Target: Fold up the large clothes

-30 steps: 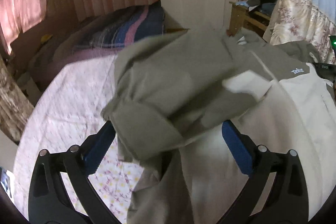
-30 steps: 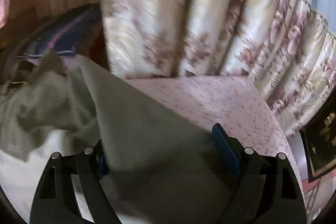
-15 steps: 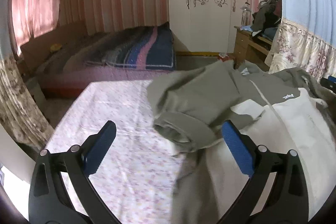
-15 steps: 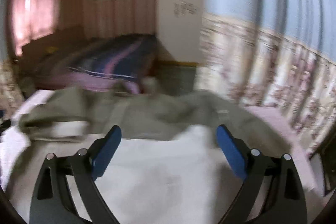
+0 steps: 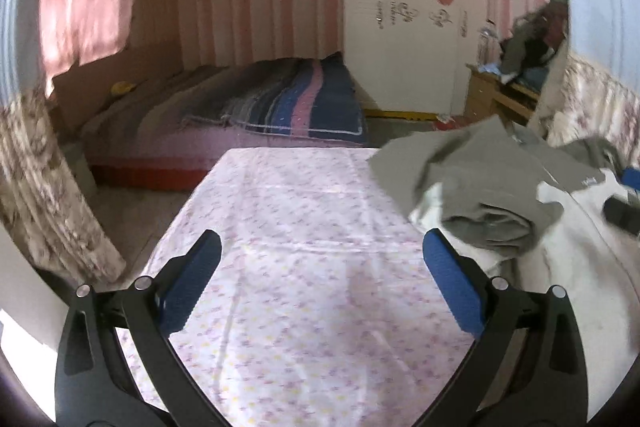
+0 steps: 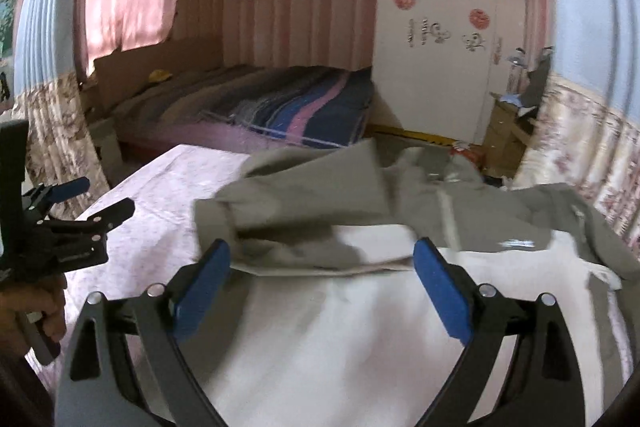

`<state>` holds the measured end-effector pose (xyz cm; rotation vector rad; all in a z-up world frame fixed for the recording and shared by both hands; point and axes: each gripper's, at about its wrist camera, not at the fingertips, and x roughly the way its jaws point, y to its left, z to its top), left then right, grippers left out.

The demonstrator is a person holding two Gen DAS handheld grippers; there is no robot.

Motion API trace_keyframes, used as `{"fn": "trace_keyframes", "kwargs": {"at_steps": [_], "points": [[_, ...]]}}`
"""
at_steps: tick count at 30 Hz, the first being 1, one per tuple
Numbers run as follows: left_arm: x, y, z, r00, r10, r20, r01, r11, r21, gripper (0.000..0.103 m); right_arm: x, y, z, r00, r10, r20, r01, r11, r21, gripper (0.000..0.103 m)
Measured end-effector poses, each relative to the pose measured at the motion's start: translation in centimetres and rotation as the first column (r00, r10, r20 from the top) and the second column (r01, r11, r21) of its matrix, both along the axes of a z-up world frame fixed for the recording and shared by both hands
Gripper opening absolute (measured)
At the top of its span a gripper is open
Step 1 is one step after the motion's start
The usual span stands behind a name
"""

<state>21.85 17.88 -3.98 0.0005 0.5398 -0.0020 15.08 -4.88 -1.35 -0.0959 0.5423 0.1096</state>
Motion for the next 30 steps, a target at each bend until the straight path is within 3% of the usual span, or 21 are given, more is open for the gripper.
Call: {"fn": "trace_keyframes", "kwargs": {"at_steps": [4, 6, 9, 12, 17, 21, 26, 30], "points": [[-0.3, 2.4, -0.6, 0.999, 0.039, -0.011, -0.04, 0.996, -0.084, 0.1, 1.6, 3.6, -1.5, 0.999, 0.034, -0.028, -0.036, 0.998, -0.055, 0.093], [-0.3, 2.8, -0.8, 0.998, 0.055, -0.011, -0.055, 0.994, -0.09, 0.1, 2.6, 4.5, -2.0, 0.997, 0.045, -0.055, -0.049, 0.996, -0.077, 0.089], [-0.1, 2.9, -0.9, 0.998, 0.057, -0.014, -0.059, 0.992, -0.109, 0.1, 4.6, 4.4, -2.9, 0.991, 0.048, -0.122, -0.058, 0.995, -0.079, 0.035], [-0.1, 2.9, -1.0, 0.998, 0.055, -0.015, -0.056, 0.991, -0.124, 0.1, 5.7, 1.2, -1.9, 0.993, 0.019, -0.116, -0.023, 0.999, -0.032, 0.027], [-0.4, 1.8, -0.7, 0.999, 0.032, -0.009, -0.033, 0.994, -0.106, 0.1, 5.6, -7.9, 2.7, 0.995, -0.095, -0.014, 0.096, 0.993, 0.072, 0.024], [-0.3, 0.3, -0.5, 1.0, 0.0, -0.015, -0.002, 0.995, -0.104, 0.1, 5.7, -19.2, 4.9, 0.968, -0.246, -0.038, 0.248, 0.94, 0.234, 0.024], [0.4, -3.7, 0.4, 0.996, -0.081, -0.024, 0.079, 0.995, -0.066, 0.1, 5.3, -31.8, 2.8, 0.915, -0.368, -0.166, 0.403, 0.851, 0.335, 0.024], [1.7, -8.2, 1.4, 0.985, -0.155, -0.069, 0.151, 0.987, -0.06, 0.1, 5.5, -36.5, -1.1, 0.895, -0.344, -0.286, 0.433, 0.826, 0.362, 0.025]]}}
